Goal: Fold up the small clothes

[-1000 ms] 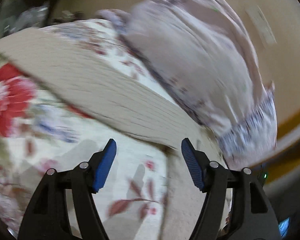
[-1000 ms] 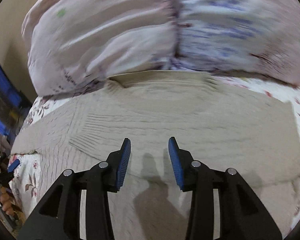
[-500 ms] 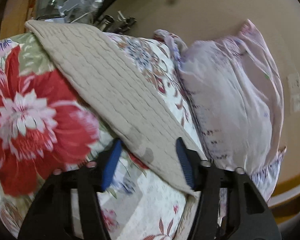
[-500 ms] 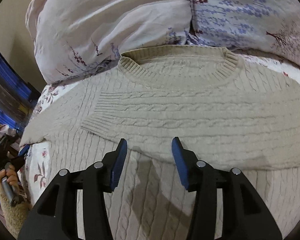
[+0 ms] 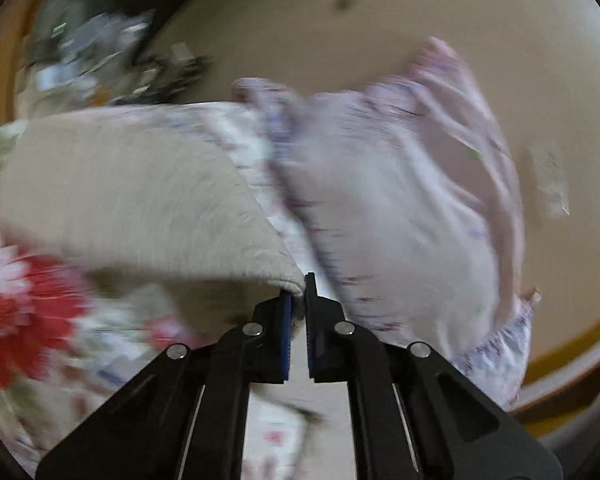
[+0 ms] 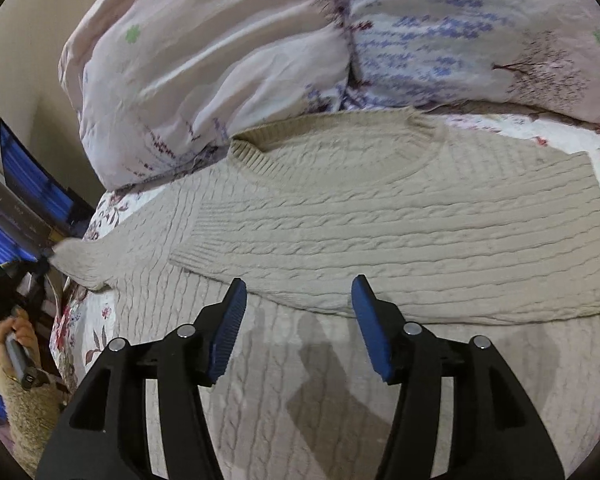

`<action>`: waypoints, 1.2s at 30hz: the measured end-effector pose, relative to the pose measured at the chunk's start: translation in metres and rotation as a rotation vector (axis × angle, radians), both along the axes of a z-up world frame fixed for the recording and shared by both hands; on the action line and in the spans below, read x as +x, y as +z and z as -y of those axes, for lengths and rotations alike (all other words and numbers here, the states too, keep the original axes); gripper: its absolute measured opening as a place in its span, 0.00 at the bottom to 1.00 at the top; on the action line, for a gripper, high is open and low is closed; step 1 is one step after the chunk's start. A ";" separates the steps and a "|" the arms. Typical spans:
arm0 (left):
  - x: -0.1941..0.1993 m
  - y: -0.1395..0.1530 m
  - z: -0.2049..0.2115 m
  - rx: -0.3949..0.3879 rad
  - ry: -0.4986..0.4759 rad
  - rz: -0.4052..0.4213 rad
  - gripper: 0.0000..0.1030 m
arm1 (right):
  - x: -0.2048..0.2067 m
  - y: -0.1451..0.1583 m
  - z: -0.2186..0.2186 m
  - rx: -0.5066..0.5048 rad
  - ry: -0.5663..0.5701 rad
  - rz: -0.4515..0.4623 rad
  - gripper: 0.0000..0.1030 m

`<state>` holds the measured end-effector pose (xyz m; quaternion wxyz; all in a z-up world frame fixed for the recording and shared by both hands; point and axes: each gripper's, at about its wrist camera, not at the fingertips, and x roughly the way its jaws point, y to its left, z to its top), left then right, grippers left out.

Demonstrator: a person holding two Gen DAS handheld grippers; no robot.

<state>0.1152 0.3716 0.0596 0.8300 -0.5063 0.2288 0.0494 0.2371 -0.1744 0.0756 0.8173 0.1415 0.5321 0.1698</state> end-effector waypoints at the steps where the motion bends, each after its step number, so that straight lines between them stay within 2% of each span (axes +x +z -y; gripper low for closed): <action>1: 0.009 0.011 0.013 0.022 -0.033 0.028 0.05 | 0.000 0.001 0.005 0.001 -0.007 0.003 0.56; 6: 0.050 0.038 0.092 0.088 -0.205 0.119 0.05 | -0.005 -0.001 0.031 0.012 -0.056 0.003 0.56; 11: 0.091 0.025 0.203 0.085 -0.446 0.126 0.05 | -0.011 -0.005 0.058 0.013 -0.114 -0.006 0.56; 15: 0.117 -0.006 0.285 0.080 -0.599 0.068 0.05 | -0.015 -0.008 0.076 0.004 -0.143 -0.009 0.56; 17: 0.126 -0.021 0.314 0.090 -0.654 0.022 0.05 | -0.018 -0.006 0.083 -0.011 -0.151 -0.004 0.56; 18: 0.130 -0.028 0.323 0.087 -0.678 -0.004 0.07 | -0.019 -0.005 0.085 -0.019 -0.151 0.002 0.56; 20: 0.132 -0.043 0.335 0.072 -0.724 -0.053 0.17 | -0.020 -0.001 0.086 -0.037 -0.147 0.019 0.56; 22: 0.125 -0.049 0.331 0.047 -0.741 -0.070 0.32 | -0.020 0.008 0.085 -0.047 -0.119 0.056 0.56; 24: 0.117 -0.045 0.316 0.030 -0.733 -0.057 0.44 | -0.019 0.017 0.076 -0.059 -0.072 0.099 0.56; 25: 0.111 -0.041 0.303 0.027 -0.713 -0.043 0.46 | -0.018 0.021 0.070 -0.061 -0.041 0.121 0.56; 28: 0.097 -0.035 0.262 0.017 -0.646 -0.035 0.47 | -0.013 0.037 0.038 -0.065 0.084 0.204 0.56; 32: 0.088 -0.041 0.212 0.008 -0.523 -0.074 0.47 | -0.008 0.051 -0.026 -0.066 0.294 0.305 0.56; 36: 0.079 -0.058 0.184 -0.016 -0.438 -0.124 0.47 | 0.004 0.040 -0.098 -0.103 0.468 0.323 0.56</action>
